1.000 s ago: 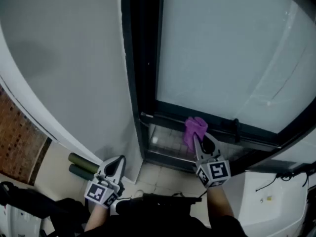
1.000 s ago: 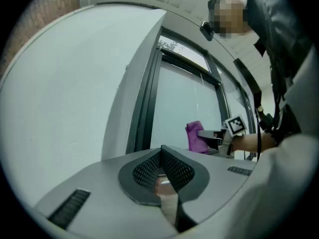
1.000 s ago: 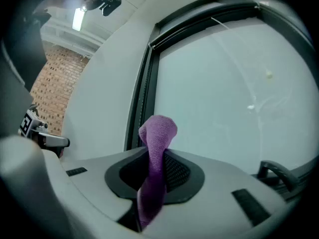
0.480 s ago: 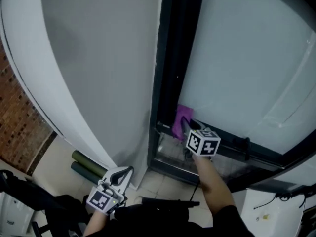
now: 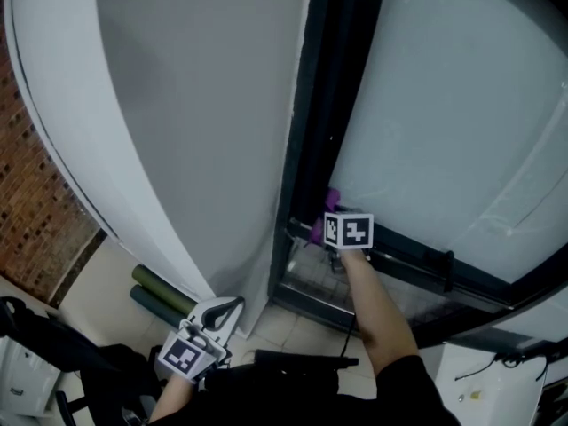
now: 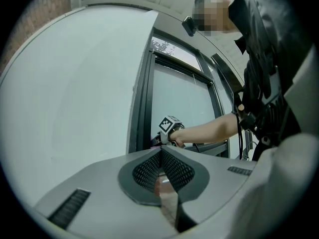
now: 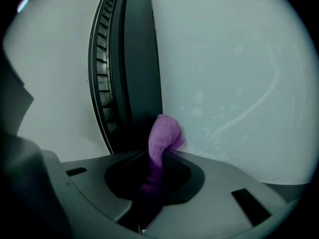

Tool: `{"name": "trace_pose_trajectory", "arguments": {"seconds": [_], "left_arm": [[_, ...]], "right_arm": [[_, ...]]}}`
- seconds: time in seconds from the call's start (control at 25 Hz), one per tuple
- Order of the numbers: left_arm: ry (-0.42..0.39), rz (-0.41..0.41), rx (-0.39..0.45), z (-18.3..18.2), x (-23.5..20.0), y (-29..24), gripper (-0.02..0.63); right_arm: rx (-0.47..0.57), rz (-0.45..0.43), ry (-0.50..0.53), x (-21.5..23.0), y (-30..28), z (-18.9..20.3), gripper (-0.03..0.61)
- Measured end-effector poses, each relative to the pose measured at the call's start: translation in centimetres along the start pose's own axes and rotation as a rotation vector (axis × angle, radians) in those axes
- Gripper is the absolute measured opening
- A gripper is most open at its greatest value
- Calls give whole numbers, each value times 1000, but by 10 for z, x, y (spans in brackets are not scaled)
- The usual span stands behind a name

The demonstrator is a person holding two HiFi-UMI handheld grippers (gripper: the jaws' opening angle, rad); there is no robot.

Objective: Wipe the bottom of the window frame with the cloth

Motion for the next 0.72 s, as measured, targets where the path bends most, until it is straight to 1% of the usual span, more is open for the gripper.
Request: {"name": "trace_pose_trajectory", "arguments": {"seconds": [0.2, 0.36, 0.48, 0.72], "left_arm": [[-19, -4, -27, 3, 1, 0, 2], [-17, -30, -23, 0, -1, 2, 2], [-19, -32, -32, 2, 2, 4, 2], [-7, -36, -46, 6, 3, 6, 2]], "right_arm": [[-20, 49, 62, 6, -3, 8, 72], [4, 56, 47, 10, 5, 7, 72], [14, 63, 40, 15, 12, 11, 72], [-13, 96, 39, 25, 23, 19, 72]]}}
Point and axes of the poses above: the fingertips, and each gripper's own axes: y backward along the fingers, x to its right, z out of its underside, the point moved 7 cm from there along y, backward along the fingers, and after that the axes turned 12 degrees about x, right-handed, at the moved point
